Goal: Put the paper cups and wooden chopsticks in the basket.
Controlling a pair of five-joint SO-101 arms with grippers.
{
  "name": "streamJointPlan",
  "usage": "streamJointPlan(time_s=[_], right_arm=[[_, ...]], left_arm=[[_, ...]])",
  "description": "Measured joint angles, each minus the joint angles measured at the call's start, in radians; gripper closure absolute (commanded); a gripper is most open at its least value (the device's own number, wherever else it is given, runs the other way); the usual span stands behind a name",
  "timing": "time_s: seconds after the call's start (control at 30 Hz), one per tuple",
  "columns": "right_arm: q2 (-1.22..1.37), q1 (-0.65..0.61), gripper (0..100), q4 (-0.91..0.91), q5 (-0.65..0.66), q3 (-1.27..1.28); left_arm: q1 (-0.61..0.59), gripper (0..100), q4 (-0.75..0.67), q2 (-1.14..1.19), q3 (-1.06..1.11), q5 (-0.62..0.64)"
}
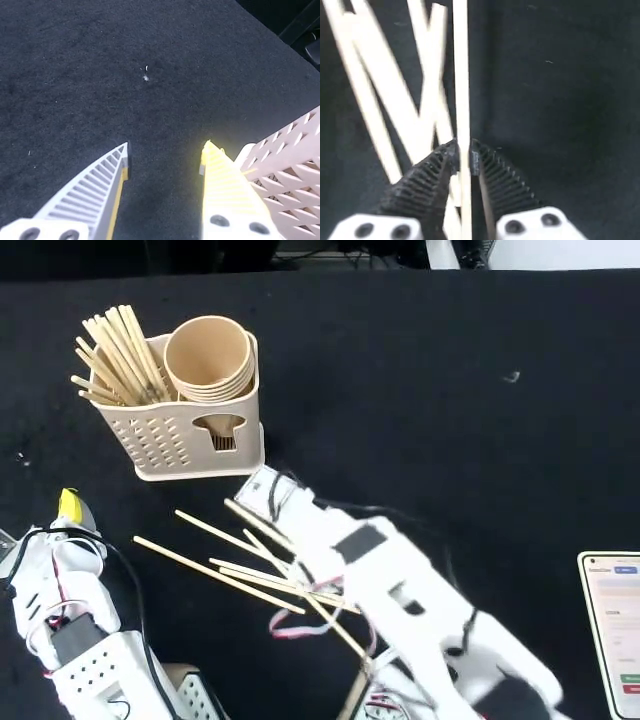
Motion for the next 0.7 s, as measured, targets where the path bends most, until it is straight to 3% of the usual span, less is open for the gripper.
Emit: streamJointPlan(time_s=[0.13, 0.33, 0.7], right_arm=[[-0.058, -0.068, 98.0, 0.000, -0.006, 0.058], [-0.020, -0.068, 86.2, -0.044, -0.006, 0.064], [0.112, -0.006, 86.1, -0.120, 0.048, 0.063]], left_arm=[[0.032, 77, 0.000, 0.000, 0.000, 0.000], [0.035, 77, 0.000, 0.000, 0.000, -0.005], [0.038, 77, 0.000, 0.000, 0.000, -0.005]])
